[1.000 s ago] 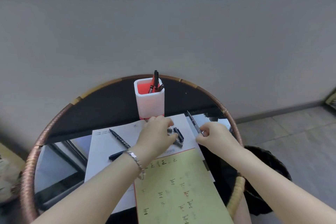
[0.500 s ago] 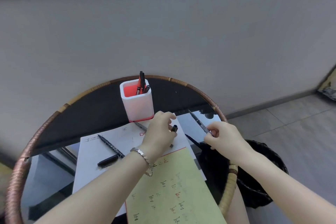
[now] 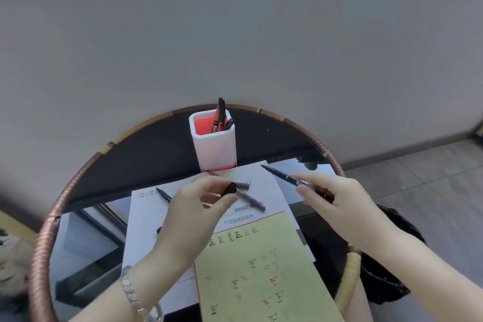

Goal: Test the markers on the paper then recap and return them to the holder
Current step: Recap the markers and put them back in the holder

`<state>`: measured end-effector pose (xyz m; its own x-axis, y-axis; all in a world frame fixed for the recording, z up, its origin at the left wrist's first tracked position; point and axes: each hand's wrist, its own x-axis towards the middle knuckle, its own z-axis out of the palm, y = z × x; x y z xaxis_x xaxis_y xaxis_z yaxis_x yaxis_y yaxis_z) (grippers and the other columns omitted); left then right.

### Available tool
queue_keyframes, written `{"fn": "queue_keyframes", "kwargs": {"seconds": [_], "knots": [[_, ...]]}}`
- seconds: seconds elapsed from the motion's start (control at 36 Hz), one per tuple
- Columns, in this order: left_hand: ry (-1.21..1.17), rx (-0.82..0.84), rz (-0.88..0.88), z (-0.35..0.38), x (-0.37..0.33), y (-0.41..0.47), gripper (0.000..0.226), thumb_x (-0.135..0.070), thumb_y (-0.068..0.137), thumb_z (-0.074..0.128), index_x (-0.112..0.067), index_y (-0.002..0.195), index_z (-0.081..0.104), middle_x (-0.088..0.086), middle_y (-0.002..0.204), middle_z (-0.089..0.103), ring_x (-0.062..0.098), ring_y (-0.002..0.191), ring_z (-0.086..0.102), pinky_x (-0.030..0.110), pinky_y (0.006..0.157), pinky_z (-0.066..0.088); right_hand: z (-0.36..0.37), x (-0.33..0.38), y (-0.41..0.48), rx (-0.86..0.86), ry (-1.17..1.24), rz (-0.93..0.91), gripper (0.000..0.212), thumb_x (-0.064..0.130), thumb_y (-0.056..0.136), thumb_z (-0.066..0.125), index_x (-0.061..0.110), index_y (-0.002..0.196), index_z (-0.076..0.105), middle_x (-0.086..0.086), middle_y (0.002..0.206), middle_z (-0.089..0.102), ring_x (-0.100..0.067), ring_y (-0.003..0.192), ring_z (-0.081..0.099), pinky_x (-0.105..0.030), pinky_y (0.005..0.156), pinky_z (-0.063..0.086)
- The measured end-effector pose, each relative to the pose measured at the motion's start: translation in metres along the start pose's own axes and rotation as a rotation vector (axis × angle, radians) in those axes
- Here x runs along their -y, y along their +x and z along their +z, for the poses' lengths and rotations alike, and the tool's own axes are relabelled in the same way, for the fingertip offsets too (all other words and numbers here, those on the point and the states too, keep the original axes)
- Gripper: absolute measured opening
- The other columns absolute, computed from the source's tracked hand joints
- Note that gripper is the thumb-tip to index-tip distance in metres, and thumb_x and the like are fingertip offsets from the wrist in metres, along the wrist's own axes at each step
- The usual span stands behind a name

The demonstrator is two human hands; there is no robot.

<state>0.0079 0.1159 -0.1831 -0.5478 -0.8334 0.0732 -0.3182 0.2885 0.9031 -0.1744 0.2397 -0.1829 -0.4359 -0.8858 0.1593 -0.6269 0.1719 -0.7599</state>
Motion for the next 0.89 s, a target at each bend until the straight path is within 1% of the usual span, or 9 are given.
{"fn": "queue_keyframes", "kwargs": {"seconds": [0.06, 0.14, 0.22, 0.33, 0.47, 0.58, 0.67, 0.78, 0.89], "knots": [[-0.019, -0.029, -0.002, -0.004, 0.000, -0.003, 0.018, -0.017, 0.080, 0.070, -0.034, 0.079, 0.066, -0.022, 0.078, 0.068, -0.001, 0.074, 0.063, 0.019, 0.061, 0.049, 0.004, 0.007, -0.001, 0.016, 0.003, -0.060, 0.019, 0.024, 0.088, 0.057, 0.040, 0.099, 0.059, 0.020, 0.065, 0.060, 0.004, 0.060, 0.054, -0.008, 0.058, 0.041], [-0.033, -0.056, 0.011, -0.007, -0.001, -0.006, 0.021, -0.014, 0.080, 0.070, -0.034, 0.076, 0.066, -0.024, 0.078, 0.068, -0.003, 0.072, 0.062, 0.026, 0.063, 0.052, 0.010, 0.015, -0.002, 0.024, -0.004, -0.130, 0.020, 0.029, 0.086, 0.057, 0.048, 0.085, 0.053, 0.009, 0.069, 0.063, -0.004, 0.053, 0.048, -0.018, 0.052, 0.039], [-0.026, -0.061, 0.019, -0.008, -0.001, -0.008, 0.020, -0.014, 0.080, 0.070, -0.034, 0.077, 0.066, -0.025, 0.078, 0.067, -0.004, 0.073, 0.061, 0.026, 0.065, 0.052, 0.013, 0.018, -0.003, 0.036, -0.036, -0.161, 0.017, 0.030, 0.085, 0.056, 0.047, 0.082, 0.054, 0.020, 0.075, 0.061, -0.004, 0.054, 0.049, -0.014, 0.051, 0.037], [-0.030, -0.061, 0.020, -0.010, 0.001, -0.010, 0.019, -0.016, 0.080, 0.069, -0.034, 0.078, 0.066, -0.025, 0.079, 0.067, -0.004, 0.076, 0.061, 0.025, 0.068, 0.052, 0.014, 0.018, -0.003, 0.041, -0.093, -0.125, 0.012, 0.028, 0.086, 0.058, 0.033, 0.093, 0.065, 0.022, 0.068, 0.060, 0.000, 0.061, 0.053, -0.013, 0.056, 0.039], [-0.040, -0.052, 0.015, -0.010, 0.002, -0.010, 0.018, -0.015, 0.080, 0.069, -0.033, 0.080, 0.067, -0.024, 0.080, 0.067, -0.004, 0.076, 0.061, 0.028, 0.070, 0.053, 0.013, 0.019, -0.005, 0.047, -0.132, -0.114, 0.015, 0.032, 0.084, 0.057, 0.033, 0.096, 0.066, 0.018, 0.080, 0.066, -0.008, 0.071, 0.059, -0.032, 0.068, 0.051], [-0.043, -0.029, 0.009, -0.008, 0.003, -0.011, 0.016, -0.016, 0.079, 0.070, -0.032, 0.079, 0.069, -0.020, 0.080, 0.068, 0.000, 0.072, 0.060, 0.030, 0.068, 0.054, 0.014, 0.019, -0.005, 0.059, -0.169, -0.127, 0.016, 0.032, 0.085, 0.057, 0.033, 0.098, 0.066, 0.025, 0.080, 0.063, -0.003, 0.078, 0.057, -0.024, 0.068, 0.050], [-0.031, -0.005, 0.041, -0.006, 0.003, -0.011, 0.018, -0.015, 0.079, 0.070, -0.032, 0.078, 0.068, -0.020, 0.080, 0.067, 0.000, 0.071, 0.059, 0.021, 0.067, 0.051, 0.013, 0.020, -0.005, 0.071, -0.215, -0.158, 0.016, 0.032, 0.086, 0.057, 0.032, 0.099, 0.067, 0.027, 0.079, 0.061, -0.003, 0.081, 0.056, -0.021, 0.068, 0.048], [0.049, 0.066, 0.146, -0.006, 0.001, -0.013, 0.026, -0.012, 0.079, 0.070, -0.037, 0.078, 0.065, -0.027, 0.088, 0.064, -0.007, 0.077, 0.057, 0.009, 0.066, 0.044, 0.013, 0.020, -0.006, 0.072, -0.221, -0.200, 0.014, 0.030, 0.086, 0.059, 0.032, 0.097, 0.067, 0.018, 0.079, 0.064, -0.009, 0.074, 0.058, -0.028, 0.067, 0.048], [0.212, 0.142, 0.300, -0.005, 0.002, -0.011, 0.023, -0.013, 0.081, 0.068, -0.035, 0.084, 0.064, -0.018, 0.087, 0.063, -0.004, 0.083, 0.055, 0.010, 0.070, 0.042, 0.023, 0.020, -0.006, 0.103, -0.228, -0.256, 0.022, 0.039, 0.086, 0.053, 0.029, 0.099, 0.067, 0.024, 0.072, 0.056, -0.001, 0.073, 0.051, -0.019, 0.060, 0.042]]}}
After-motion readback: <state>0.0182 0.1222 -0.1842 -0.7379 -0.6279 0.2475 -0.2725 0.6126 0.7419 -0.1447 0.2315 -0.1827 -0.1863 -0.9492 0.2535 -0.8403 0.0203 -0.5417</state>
